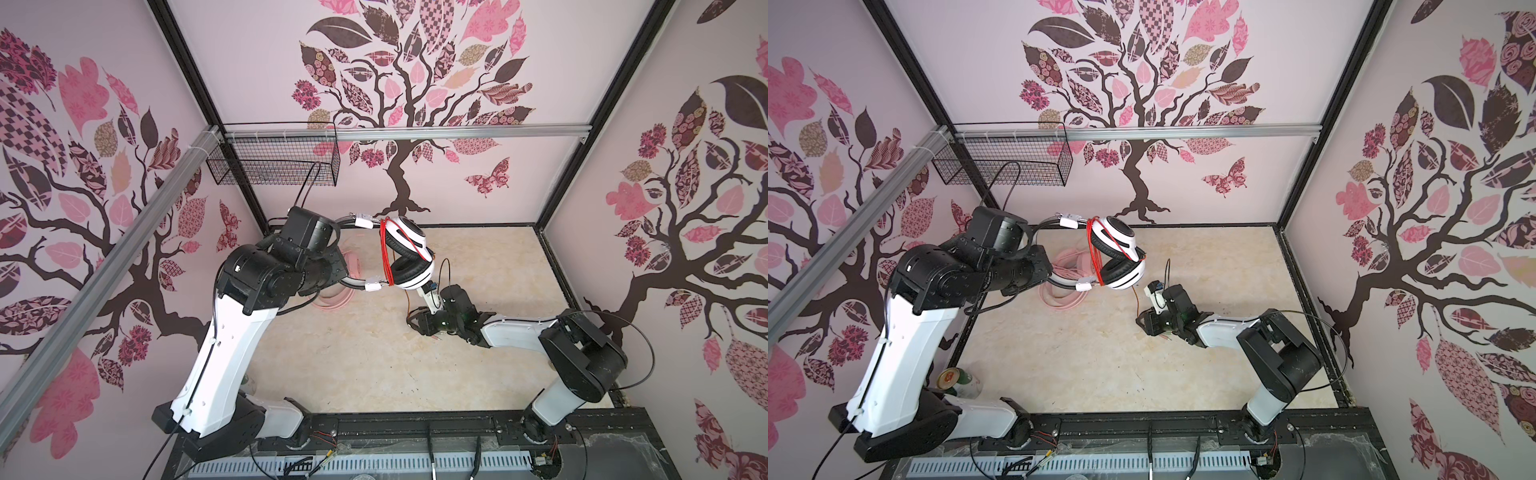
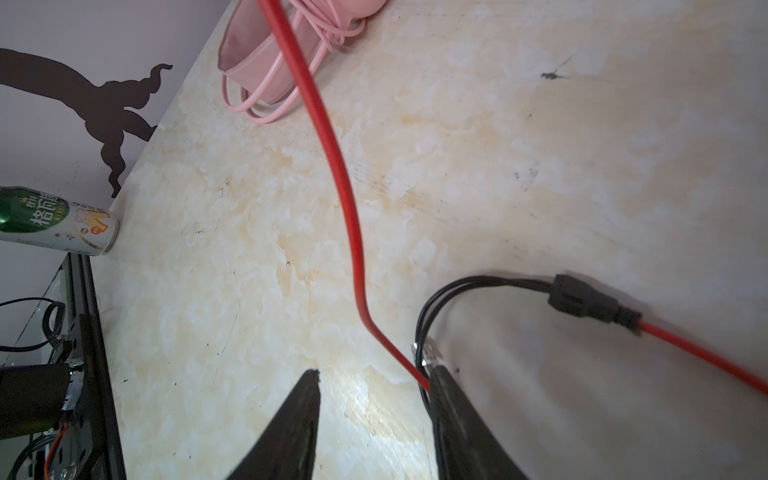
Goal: Wrap the headphones
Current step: 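Grasp the red cable near the plugs with the right gripper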
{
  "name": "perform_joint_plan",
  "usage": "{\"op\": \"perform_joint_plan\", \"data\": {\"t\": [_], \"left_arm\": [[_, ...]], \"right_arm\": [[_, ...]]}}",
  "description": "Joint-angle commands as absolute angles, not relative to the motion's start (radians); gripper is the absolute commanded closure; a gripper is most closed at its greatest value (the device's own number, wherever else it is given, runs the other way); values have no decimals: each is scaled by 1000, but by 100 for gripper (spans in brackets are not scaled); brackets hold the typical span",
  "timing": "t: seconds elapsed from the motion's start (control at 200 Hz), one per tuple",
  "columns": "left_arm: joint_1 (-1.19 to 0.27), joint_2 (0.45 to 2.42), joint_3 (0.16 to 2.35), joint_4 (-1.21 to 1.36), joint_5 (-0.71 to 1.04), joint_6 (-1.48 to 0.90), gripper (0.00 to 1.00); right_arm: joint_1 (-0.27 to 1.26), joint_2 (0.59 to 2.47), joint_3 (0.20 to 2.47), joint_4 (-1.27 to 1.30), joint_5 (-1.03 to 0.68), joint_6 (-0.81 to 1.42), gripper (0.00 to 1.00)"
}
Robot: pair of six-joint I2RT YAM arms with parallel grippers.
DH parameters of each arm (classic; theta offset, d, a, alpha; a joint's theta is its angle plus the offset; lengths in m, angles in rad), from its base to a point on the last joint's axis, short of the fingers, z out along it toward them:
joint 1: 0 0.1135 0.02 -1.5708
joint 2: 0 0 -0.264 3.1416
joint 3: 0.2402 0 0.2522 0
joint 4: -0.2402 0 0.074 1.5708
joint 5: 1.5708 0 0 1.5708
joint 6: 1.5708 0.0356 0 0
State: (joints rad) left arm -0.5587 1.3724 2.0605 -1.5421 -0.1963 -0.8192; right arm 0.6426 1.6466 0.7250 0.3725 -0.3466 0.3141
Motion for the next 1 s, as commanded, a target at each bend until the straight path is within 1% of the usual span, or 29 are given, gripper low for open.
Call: {"op": "perform_joint_plan", "data": {"t": [0.0,0.155,0.295,0.365,0.485,0.725,0.885,0.995], "left_arm": [[-556,1348,2059,-1445,-170,-851,100],[-557,1344,2056,-1451,-175,-849,100],[-556,1337,2048,-1446,-174,-850,100],[-556,1332,2042,-1440,-170,-850,100],[-556,1330,2036,-1434,-168,-853,100],[-557,1328,2024,-1430,-171,-862,100],[-556,1331,2018,-1427,-176,-867,100],[-556,1339,2017,-1425,-185,-868,100]], "right_arm": [[637,1681,785,412,-325,322,54],[638,1710,810,415,-327,320,56],[638,1724,805,421,-341,320,63],[637,1727,807,422,-347,316,64],[637,1728,807,422,-350,308,69],[638,1712,786,420,-389,300,89],[637,1661,727,406,-393,289,99],[642,1589,681,344,-374,261,100]]}}
